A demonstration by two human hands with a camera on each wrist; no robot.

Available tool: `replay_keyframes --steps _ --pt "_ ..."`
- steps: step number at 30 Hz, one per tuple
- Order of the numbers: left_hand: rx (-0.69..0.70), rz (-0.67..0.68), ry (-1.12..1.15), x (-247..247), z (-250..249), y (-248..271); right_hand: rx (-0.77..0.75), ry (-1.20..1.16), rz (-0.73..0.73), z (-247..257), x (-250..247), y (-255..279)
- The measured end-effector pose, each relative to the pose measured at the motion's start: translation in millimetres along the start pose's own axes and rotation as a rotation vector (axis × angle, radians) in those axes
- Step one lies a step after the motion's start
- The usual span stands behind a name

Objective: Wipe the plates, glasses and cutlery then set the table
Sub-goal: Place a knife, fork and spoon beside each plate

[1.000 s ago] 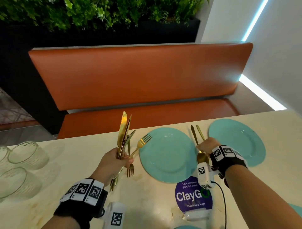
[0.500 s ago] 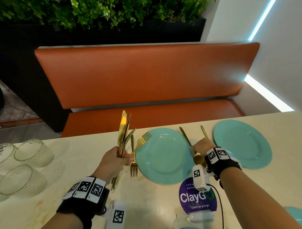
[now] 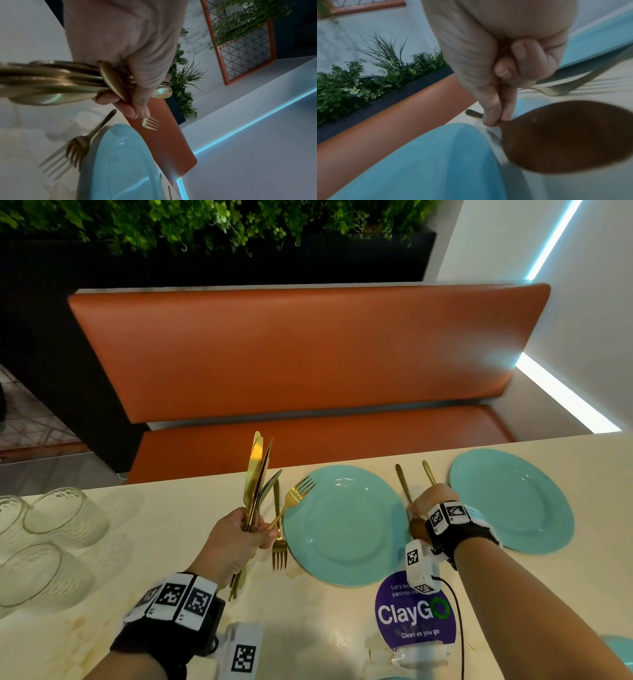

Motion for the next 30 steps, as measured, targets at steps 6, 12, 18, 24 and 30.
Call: replay_keyframes --steps 6,12,18,24,30 --pt "-0.002 0.013 0.019 6 0 2 -0.013 -0.03 -0.073 2 1 -10" --pt "0.009 0.033 0.019 10 -4 2 -0.005 -0.182 0.031 -4 12 -12" --pt "0.004 0.045 0.03 12 -3 2 0.012 -0.364 0.035 -2 13 -10" --pt "-0.012 0.07 0.065 14 -3 6 -0.053 -0.111 -0.07 8 -10 11" --pt "-0.044 0.171 0.156 24 -7 14 -0.538 -0.226 -0.368 66 -48 88"
Point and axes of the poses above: each hand's wrist, its own y-axis away from the middle knuckle, its own x-axis out of the palm, z = x × y, the point moved 6 cm from there along -y, towards the middle knuckle, and after that the axes turned 11 degrees about y, right-handed, at the moved point
